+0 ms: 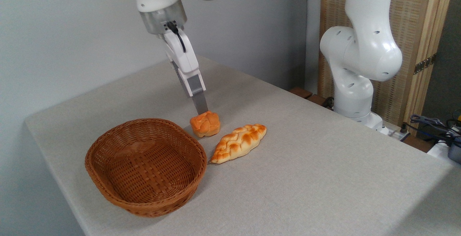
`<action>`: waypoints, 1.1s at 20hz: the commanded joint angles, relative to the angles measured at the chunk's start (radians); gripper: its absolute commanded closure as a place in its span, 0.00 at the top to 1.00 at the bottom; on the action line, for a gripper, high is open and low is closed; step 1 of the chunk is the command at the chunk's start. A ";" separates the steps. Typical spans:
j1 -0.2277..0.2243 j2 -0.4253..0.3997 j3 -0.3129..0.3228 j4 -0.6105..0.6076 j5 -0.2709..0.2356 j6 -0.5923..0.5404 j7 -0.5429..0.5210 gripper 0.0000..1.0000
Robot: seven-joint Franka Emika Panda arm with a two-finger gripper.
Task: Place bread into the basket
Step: 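Lower the open gripper down onto the round orange bread roll, then close the gripper around the round bread roll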
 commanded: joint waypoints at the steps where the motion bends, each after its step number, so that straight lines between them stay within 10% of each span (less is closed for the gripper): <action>1: -0.064 -0.069 0.010 -0.143 -0.008 0.069 0.018 1.00; 10: -0.225 -0.099 0.083 -0.293 0.008 0.264 0.018 1.00; 18: -0.259 -0.104 0.085 -0.393 0.030 0.393 0.019 1.00; 22: -0.265 -0.089 0.085 -0.391 0.103 0.393 0.007 0.57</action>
